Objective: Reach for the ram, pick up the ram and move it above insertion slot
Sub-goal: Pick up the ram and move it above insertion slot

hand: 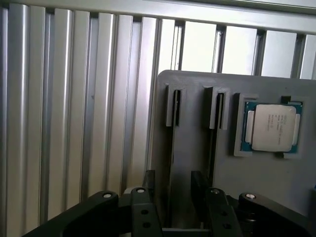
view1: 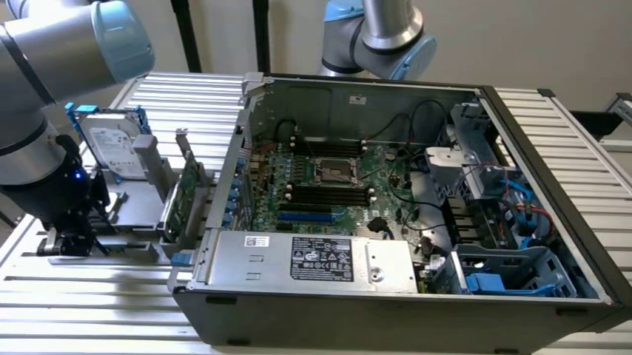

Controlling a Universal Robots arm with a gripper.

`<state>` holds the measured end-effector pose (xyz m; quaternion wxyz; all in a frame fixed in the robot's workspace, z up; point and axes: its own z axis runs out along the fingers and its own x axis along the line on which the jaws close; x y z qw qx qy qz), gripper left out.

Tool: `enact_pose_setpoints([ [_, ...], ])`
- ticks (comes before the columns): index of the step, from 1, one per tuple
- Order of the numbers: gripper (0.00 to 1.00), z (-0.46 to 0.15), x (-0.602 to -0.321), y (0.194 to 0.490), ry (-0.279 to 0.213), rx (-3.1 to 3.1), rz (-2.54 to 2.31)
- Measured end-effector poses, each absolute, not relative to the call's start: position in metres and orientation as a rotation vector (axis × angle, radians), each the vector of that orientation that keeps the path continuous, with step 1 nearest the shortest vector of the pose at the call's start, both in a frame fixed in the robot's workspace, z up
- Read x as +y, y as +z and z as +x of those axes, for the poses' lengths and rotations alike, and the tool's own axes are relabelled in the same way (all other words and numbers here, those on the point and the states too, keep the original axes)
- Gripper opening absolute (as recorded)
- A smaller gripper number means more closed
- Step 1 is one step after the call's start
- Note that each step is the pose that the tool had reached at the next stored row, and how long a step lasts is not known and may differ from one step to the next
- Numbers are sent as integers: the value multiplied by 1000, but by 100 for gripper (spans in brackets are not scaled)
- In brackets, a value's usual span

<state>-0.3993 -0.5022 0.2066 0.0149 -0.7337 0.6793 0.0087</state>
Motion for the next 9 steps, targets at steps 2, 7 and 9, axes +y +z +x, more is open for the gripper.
enact_pose_setpoints([
  [2,42,-399,-502,205,29,2115,-2284],
  [7,42,-398,-502,202,34,2117,-2286],
  [9,42,-398,-502,201,34,2117,-2287],
])
